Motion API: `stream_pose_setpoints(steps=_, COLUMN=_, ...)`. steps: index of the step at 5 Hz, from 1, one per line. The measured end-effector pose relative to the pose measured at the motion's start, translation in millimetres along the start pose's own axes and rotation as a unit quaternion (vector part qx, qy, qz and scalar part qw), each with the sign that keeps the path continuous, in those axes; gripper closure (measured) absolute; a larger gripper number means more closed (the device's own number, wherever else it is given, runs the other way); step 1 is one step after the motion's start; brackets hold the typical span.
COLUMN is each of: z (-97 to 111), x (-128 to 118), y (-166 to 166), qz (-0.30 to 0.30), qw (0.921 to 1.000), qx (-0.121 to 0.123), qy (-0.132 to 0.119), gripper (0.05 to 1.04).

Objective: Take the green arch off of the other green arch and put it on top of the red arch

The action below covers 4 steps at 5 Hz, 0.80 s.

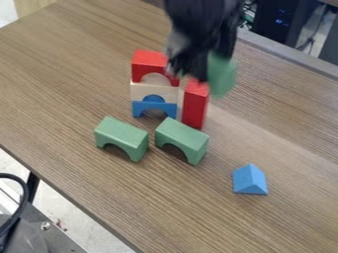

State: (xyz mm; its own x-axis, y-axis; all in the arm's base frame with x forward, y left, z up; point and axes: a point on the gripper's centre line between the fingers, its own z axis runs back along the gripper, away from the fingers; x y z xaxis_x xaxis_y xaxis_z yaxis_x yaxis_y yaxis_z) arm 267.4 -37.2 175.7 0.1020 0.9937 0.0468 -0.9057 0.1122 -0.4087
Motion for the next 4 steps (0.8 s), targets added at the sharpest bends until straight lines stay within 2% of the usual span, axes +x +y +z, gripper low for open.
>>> stream_pose_setpoints(steps=1, z=21.7, x=7.4, y=-17.7, qz=0.021, qw=0.9995, qx=-0.025, qy=-0.005, gripper=0.53)
stream_pose_setpoints(steps=2, z=24.3, x=24.6, y=-27.0, qz=0.068, qw=0.9963, qx=-0.024, qy=-0.048, gripper=0.53)
stream_pose_setpoints(steps=3, z=9.8, x=47.9, y=-29.2, qz=0.163, qw=0.9848, qx=0.003, qy=-0.058, gripper=0.53)
stream_pose_setpoints(steps=4, z=-4.9, x=67.3, y=-33.0, qz=0.242, qw=0.9677, qx=0.04, qy=-0.06, gripper=0.53)
